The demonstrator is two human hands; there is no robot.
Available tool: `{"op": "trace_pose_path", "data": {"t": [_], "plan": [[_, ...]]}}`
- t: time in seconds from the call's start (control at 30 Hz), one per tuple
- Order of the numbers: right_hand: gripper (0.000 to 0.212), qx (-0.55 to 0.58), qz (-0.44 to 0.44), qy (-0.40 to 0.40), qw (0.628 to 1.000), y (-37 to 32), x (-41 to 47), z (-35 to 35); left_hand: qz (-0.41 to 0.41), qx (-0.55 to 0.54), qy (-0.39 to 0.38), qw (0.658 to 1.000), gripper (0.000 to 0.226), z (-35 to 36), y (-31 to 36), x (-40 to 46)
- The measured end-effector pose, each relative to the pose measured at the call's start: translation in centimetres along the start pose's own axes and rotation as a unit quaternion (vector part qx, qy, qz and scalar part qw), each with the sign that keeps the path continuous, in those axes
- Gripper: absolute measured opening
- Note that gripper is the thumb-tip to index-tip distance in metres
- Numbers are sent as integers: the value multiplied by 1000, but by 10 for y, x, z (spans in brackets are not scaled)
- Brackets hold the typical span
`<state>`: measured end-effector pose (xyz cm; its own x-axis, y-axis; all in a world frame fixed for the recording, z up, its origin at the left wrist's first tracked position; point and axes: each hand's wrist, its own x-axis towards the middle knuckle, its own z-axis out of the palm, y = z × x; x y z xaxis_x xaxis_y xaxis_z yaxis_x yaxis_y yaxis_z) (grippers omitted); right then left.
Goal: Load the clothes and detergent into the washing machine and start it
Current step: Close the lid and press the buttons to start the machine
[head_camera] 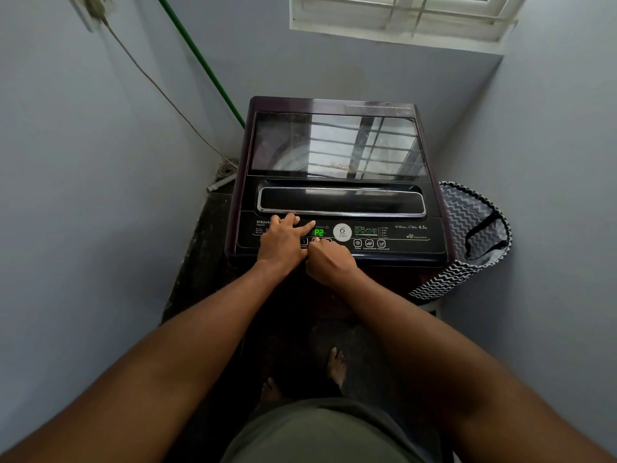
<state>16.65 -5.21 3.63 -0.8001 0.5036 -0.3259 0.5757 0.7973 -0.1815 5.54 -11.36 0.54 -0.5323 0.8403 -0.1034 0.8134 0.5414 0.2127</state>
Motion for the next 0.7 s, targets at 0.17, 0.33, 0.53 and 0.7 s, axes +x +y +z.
{"op": "trace_pose_path", "data": {"t": [0.17, 0.33, 0.53, 0.7], "plan": [[56, -14, 11, 7, 1000, 1, -12, 9, 2, -1, 6, 1000, 61, 0, 0, -1], [71, -59, 10, 34, 998, 13, -19, 28, -2, 1, 4, 1000, 68, 2, 1, 0], [70, -22, 21, 32, 999, 12, -13, 28, -5, -7, 7, 1000, 68, 3, 1, 0], [52, 29, 37, 21, 999, 8, -2, 13, -5, -5, 6, 1000, 66, 3, 1, -1]]}}
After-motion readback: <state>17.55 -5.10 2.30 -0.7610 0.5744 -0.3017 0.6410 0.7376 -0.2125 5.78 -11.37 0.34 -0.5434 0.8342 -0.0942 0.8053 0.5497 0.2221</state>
